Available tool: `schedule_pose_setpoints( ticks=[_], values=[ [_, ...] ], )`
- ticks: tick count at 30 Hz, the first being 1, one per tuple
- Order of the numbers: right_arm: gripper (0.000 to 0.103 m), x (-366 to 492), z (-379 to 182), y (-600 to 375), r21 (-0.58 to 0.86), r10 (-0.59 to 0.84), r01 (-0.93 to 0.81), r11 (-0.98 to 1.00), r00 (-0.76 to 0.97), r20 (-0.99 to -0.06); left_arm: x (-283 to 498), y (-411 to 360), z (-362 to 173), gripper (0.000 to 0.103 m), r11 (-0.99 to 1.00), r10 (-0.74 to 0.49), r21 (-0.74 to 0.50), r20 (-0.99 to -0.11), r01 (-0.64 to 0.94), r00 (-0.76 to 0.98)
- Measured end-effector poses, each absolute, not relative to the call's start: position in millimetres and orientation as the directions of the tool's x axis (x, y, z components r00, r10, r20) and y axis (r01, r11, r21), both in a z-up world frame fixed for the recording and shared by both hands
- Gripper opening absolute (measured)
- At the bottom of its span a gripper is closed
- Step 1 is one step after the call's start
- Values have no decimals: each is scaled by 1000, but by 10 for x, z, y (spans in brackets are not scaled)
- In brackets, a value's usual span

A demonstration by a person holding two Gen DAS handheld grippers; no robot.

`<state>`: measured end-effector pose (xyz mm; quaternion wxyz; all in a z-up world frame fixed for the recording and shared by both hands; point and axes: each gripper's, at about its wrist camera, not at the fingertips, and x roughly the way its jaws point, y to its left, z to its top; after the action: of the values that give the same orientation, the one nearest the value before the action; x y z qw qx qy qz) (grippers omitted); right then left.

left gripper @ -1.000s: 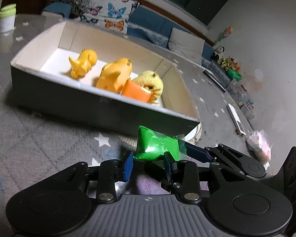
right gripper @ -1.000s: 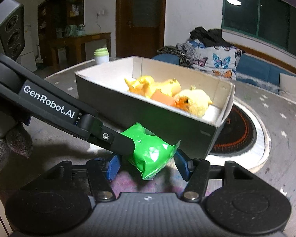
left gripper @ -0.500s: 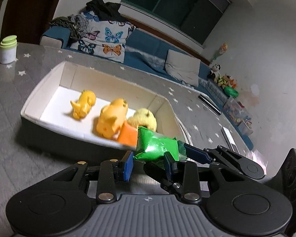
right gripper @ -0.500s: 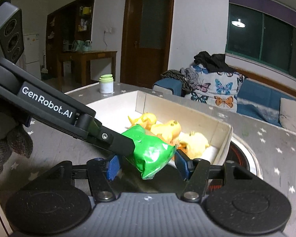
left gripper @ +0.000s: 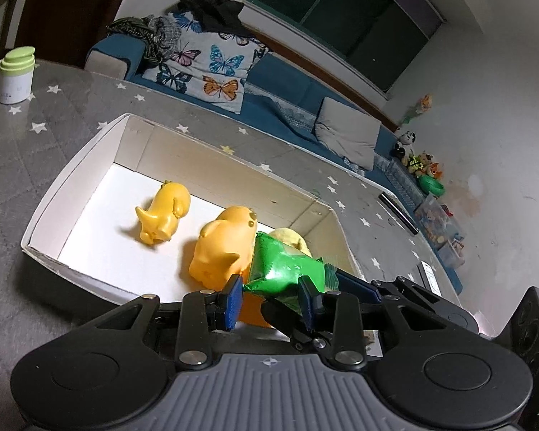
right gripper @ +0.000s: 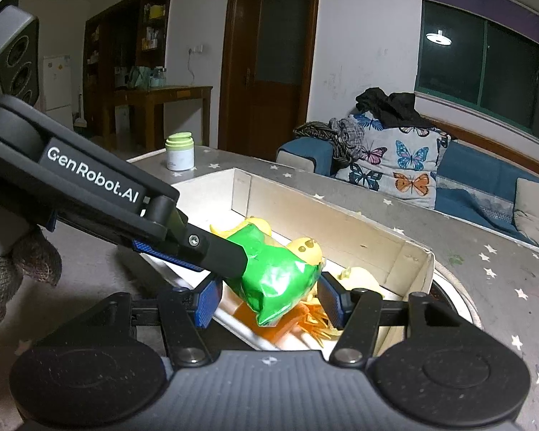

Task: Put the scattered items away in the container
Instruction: 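Carry the green clay bag with the left gripper over the box, then lower the green bag into the box and open the left gripper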

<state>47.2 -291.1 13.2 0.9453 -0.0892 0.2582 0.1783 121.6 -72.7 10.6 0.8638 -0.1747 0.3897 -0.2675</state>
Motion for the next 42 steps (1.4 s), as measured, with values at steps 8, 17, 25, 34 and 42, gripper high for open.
schedule_pose_setpoints(
  ticks=[8, 17, 25, 34, 42],
  values=[
    [60, 608, 47, -2950, -40, 304, -386, 922, 781, -545, 1261, -697, 3, 36, 798, -593, -522, -586, 303, 552],
    [61, 591, 36, -2930, -54, 293, -379, 924, 789, -540, 1219, -653, 20, 36, 793, -596, -532, -575, 298, 560],
    [64, 517, 80, -2940, -51, 296, -378, 925, 797, -527, 1166, -628, 47, 36, 792, -595, -532, -567, 299, 569],
    [70, 365, 125, -2969, -39, 296, -364, 931, 810, -506, 1009, -607, 141, 36, 805, -580, -503, -560, 314, 592],
    [82, 171, 139, -2984, -54, 282, -350, 935, 828, -484, 765, -590, 228, 36, 835, -543, -444, -566, 326, 620]
  ],
)
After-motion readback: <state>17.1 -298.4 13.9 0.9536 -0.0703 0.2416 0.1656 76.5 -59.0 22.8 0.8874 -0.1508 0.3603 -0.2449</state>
